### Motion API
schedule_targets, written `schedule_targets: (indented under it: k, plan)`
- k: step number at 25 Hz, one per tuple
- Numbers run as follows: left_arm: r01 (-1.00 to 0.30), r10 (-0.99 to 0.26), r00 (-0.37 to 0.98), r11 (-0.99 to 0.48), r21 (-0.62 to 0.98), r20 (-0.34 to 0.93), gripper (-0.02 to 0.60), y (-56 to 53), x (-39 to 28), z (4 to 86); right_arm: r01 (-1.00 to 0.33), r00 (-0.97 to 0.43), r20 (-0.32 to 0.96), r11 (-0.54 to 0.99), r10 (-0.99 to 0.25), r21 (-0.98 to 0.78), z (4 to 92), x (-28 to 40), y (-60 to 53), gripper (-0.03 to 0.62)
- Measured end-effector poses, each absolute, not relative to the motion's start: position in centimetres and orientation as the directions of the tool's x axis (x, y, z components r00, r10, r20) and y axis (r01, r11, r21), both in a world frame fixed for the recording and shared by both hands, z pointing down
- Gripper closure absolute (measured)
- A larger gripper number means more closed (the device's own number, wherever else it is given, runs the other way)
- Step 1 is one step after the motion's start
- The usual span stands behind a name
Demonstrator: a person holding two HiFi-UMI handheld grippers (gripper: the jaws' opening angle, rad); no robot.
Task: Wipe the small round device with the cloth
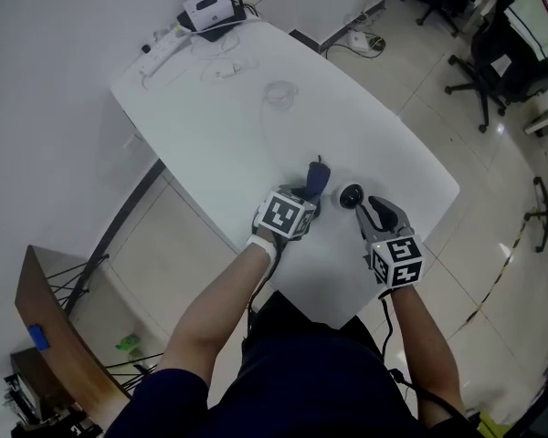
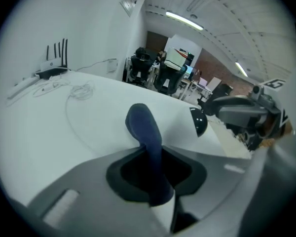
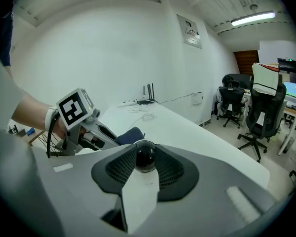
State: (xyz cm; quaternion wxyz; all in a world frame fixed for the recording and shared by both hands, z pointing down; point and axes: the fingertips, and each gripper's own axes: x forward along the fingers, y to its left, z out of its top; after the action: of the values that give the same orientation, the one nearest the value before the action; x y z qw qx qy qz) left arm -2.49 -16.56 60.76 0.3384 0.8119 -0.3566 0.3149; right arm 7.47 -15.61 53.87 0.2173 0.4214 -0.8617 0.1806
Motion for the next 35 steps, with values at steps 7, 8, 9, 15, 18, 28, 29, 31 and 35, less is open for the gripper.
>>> schedule_targets:
  k: [7, 8, 9, 15, 18, 28, 29, 31, 35]
  plan:
    - [-0.739, -0.259, 0.608, -0.531, 0.415, 0.75, 0.512, -16.6, 1.3, 62.8, -0.798, -0.566, 0.516, 0.585, -0.643, -0.146, 53.8, 6.9, -17.1, 0.473]
    - [-0.733, -0.252, 0.617, -0.528, 0.428, 0.745, 0.512, -16.6, 1.5, 62.9, -0.798, -0.565, 0.519, 0.583, -0.641, -0.15, 53.9, 6.8, -17.2, 0.481]
    - [-0.729, -0.248, 0.624, -0.525, 0.439, 0.741, 0.512, -16.7, 1.6, 63.1, -0.799, -0.564, 0.523, 0.581, -0.639, -0.152, 54.2, 6.7, -17.4, 0.496]
    - [-0.701, -0.274, 0.683, -0.507, 0.502, 0.677, 0.512, -16.5, 1.6, 61.8, -0.799, -0.566, 0.528, 0.578, -0.633, -0.164, 54.8, 6.3, -17.7, 0.517]
    - [-0.704, -0.327, 0.684, -0.53, 0.472, 0.652, 0.512, -16.6, 1.9, 59.1, -0.801, -0.565, 0.534, 0.573, -0.629, -0.173, 55.0, 6.7, -17.7, 0.516]
    - [-0.576, -0.438, 0.579, -0.816, -0.035, 0.687, 0.512, -14.9, 4.8, 53.5, -0.809, -0.57, 0.527, 0.542, -0.631, -0.226, 55.1, 7.0, -17.3, 0.513]
    - [-0.532, -0.466, 0.539, -0.834, -0.146, 0.701, 0.512, -14.5, 5.0, 53.5, -0.813, -0.568, 0.525, 0.534, -0.634, -0.234, 55.0, 7.1, -17.3, 0.508]
    - [-0.452, -0.526, 0.489, -0.835, -0.314, 0.696, 0.512, -13.9, 5.2, 53.5, -0.823, -0.557, 0.514, 0.514, -0.652, -0.24, 54.6, 7.4, -17.5, 0.497]
    - [-0.593, -0.546, 0.54, -0.787, -0.171, 0.64, 0.512, -13.3, 4.6, 53.4, -0.844, -0.535, 0.483, 0.465, -0.693, -0.267, 53.7, 8.8, -17.9, 0.497]
